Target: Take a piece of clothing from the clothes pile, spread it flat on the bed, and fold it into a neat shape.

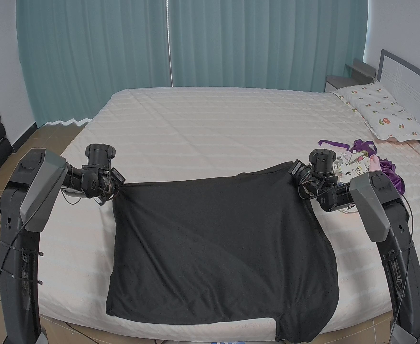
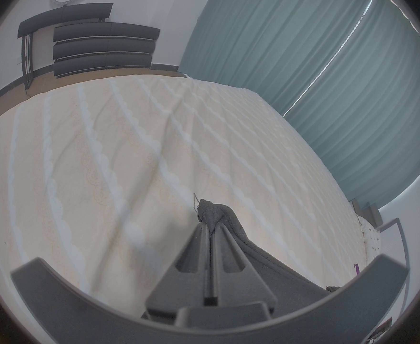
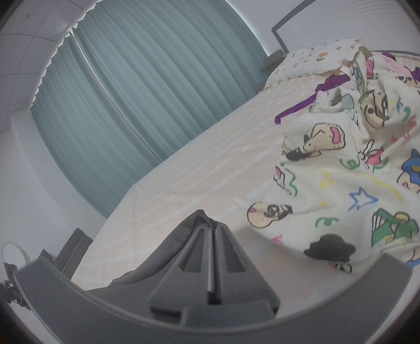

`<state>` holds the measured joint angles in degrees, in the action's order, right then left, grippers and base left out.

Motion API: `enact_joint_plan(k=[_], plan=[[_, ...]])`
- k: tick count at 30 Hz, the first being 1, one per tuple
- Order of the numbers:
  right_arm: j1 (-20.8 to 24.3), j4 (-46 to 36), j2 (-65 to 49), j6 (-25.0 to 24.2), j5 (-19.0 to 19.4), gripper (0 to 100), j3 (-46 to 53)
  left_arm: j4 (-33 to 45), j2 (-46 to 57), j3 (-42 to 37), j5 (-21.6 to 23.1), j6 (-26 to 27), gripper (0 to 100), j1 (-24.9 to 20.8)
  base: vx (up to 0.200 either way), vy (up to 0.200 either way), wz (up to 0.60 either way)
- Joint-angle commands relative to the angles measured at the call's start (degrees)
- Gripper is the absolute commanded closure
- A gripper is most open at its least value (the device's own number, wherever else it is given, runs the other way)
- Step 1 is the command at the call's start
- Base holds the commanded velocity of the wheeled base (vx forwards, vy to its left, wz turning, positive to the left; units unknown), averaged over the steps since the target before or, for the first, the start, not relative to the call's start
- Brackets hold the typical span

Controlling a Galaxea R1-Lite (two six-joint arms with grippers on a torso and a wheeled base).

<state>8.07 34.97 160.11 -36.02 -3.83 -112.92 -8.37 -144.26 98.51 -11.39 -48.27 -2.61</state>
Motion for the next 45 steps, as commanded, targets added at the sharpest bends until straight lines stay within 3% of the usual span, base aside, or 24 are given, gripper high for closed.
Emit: enact_joint_plan(k=[1,11,12,20,25,27,33,36,37,38,39,40,45], plan=[[-0.3,1.9,1.8,0.1,-1.1,100,-1.5,-1.3,-1.2,0.8,0.0,0.0,100,-0.2,0.000,0.000,0.00],[-0.5,2.0,3.0,0.4,-2.3,100,-1.7,-2.2,-2.6,1.8,0.2,0.2,100,-1.0,0.000,0.000,0.00],[-0.5,2.0,3.0,0.4,-2.3,0,-1.7,-2.2,-2.6,1.8,0.2,0.2,0,-1.0,0.000,0.000,0.00],[0.0,-0.1,1.3,0.1,-2.6,0,3.0,-1.4,-4.8,6.2,-0.1,0.4,0,-1.6,0.000,0.000,0.00],[-1.9,0.2,-4.6,-0.1,-2.9,0,8.1,4.2,-1.3,4.7,0.0,-0.1,0,-1.4,0.000,0.000,0.00],[-2.7,2.1,-10.4,-0.1,-2.2,0,16.0,7.1,4.0,0.2,1.9,-0.4,0,-1.4,0.000,0.000,0.00],[-1.9,5.8,-20.5,-0.5,-2.2,0,33.6,4.9,15.1,-14.4,8.9,-4.1,0,-2.1,0.000,0.000,0.00],[0.2,9.4,-28.0,-4.8,-1.6,0,47.1,0.0,22.3,-25.9,11.4,-6.3,0,-3.1,0.000,0.000,0.00],[0.4,9.5,-28.3,-5.1,-1.5,0,47.6,-0.2,22.5,-26.4,11.6,-6.4,0,-3.2,0.000,0.000,0.00],[1.4,11.2,-31.7,-7.3,-0.6,0,53.8,-3.1,26.2,-33.0,13.6,-7.3,0,-3.6,0.000,0.000,0.00],[1.4,11.2,-31.7,-7.3,-0.6,0,53.8,-3.1,26.2,-33.0,13.6,-7.3,0,-3.6,-0.200,0.000,0.00],[2.8,12.7,-34.9,-9.0,-0.2,0,61.1,-6.7,30.2,-40.9,15.3,-8.1,0,-4.5,-0.200,0.000,0.00],[5.4,17.2,-38.7,-10.5,-0.4,0,72.0,-14.5,37.0,-55.8,16.6,-8.9,0,-6.2,-0.200,0.000,0.00]])
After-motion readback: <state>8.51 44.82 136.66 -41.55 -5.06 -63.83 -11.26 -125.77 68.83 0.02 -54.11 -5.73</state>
